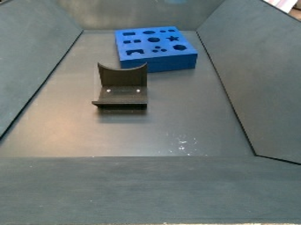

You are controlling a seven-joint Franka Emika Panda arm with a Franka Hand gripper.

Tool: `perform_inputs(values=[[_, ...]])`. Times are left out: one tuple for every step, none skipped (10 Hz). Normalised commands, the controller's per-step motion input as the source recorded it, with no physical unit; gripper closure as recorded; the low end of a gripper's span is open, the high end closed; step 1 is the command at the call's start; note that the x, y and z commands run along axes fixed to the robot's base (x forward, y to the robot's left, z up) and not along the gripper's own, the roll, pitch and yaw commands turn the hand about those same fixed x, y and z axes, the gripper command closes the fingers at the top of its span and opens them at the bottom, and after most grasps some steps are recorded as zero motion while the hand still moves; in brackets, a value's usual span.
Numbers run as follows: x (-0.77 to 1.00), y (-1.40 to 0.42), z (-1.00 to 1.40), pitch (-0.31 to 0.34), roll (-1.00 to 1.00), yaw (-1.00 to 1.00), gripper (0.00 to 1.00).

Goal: Pick up the oval object. Move up. Move to above the board. Insert the oval object.
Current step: Move to above the board, then insert the oval object.

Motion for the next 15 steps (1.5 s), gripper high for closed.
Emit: perform_inputs(values=[[0.08,-1.00,0.18,0.101,0.01,0.03,1.00],[0.10,-1.00,0.19,0.110,-0.01,0.01,1.00],[0.11,-1.00,0.19,0.121,0.01,0.02,1.00],[0.13,-1.00,0.19,0.128,0.01,0.01,1.00],[0.16,-1.00,0.19,0.142,0.00,0.01,1.00],[0.18,-0.94,0.18,0.152,0.01,0.01,1.00],[0.14,-0.57,0.12,0.146,0.02,0.01,1.00],[0.12,-0.35,0.07,0.128,0.03,0.01,1.00],[0.09,-0.22,0.05,0.112,0.04,0.01,1.00],[0.00,-0.03,-0.02,0.000,0.00,0.00,1.00],[0.49,-0.23,-0.55,-0.129,-0.03,0.31,1.00],[0.56,-0.08,-0.66,-0.176,-0.19,0.39,1.00],[0.43,0.00,-0.68,-0.147,-0.21,0.56,1.00],[0.31,0.00,-0.71,-0.134,-0.16,0.65,1.00],[0.25,-0.20,-0.72,-0.154,-0.09,0.62,1.00]])
